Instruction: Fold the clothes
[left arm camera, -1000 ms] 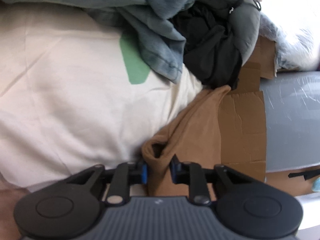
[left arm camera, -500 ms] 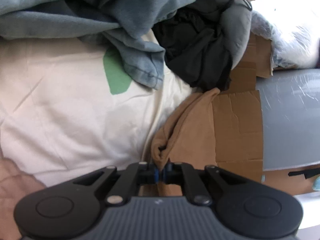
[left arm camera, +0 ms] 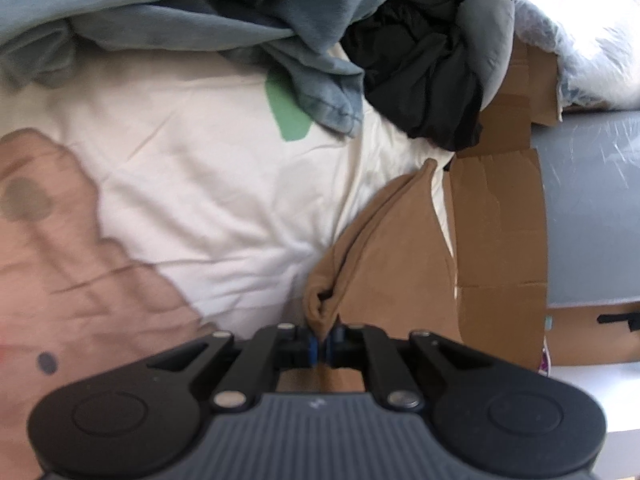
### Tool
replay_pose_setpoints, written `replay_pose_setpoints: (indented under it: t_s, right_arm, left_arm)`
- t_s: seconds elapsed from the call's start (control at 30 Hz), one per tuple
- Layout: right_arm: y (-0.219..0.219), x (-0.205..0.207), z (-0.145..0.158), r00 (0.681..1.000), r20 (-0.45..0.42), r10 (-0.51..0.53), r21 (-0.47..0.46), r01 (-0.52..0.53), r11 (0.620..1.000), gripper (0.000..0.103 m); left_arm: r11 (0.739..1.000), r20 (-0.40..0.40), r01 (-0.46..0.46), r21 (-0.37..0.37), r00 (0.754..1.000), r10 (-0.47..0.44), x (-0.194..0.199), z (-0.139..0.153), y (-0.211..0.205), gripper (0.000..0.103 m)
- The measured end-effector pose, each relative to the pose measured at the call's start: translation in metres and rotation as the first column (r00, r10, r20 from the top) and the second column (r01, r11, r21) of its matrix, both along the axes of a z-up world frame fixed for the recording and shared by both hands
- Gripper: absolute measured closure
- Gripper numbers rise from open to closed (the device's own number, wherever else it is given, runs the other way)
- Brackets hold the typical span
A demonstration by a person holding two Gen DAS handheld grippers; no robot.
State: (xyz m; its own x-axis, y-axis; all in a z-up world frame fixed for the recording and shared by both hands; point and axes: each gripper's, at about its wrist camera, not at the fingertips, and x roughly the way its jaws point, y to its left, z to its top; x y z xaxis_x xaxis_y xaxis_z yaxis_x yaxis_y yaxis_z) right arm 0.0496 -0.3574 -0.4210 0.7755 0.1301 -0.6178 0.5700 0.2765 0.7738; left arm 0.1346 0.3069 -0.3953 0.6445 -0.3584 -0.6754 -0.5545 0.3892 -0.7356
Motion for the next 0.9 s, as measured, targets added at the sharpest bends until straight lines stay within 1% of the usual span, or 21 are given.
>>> replay_pose_setpoints:
  t_s: [0.17,0.3,0.4,0.63,0.73,0.9]
  right_arm:
    - [0.005,-0.027,0.003,1.000,-0.028,0.003,0.013,-0.003,1.000,0.100]
    - [0.011,-0.045,0.011,0.999,-0.045,0.017,0.002,-0.017,1.000,0.100]
    - [0.013,-0.057,0.016,0.998,-0.060,0.020,0.000,-0.020,1.000,0.100]
    - [0.016,-0.080,0.019,0.994,-0.104,0.030,-0.006,-0.030,1.000,0.100]
    - [0.017,-0.089,0.013,0.991,-0.128,0.031,-0.002,-0.031,1.000,0.100]
    - [0.017,-0.097,-0.006,0.985,-0.169,0.026,-0.003,-0.027,1.000,0.100]
  left_arm:
    - [1.000,-0.028,0.011,0.007,1.000,-0.011,-0.015,0.002,0.004,0.099]
    - [1.000,-0.046,0.013,0.018,0.999,-0.012,-0.026,0.006,0.006,0.099]
    - [1.000,-0.054,0.012,0.013,0.998,-0.011,-0.034,0.010,0.006,0.099]
    - [0.999,-0.085,0.050,0.019,0.995,-0.049,-0.049,0.012,0.010,0.099]
    - [0.998,-0.100,0.063,0.022,0.993,-0.060,-0.055,0.010,0.012,0.099]
    - [0.997,-0.133,0.064,0.032,0.989,-0.059,-0.059,-0.007,0.011,0.099]
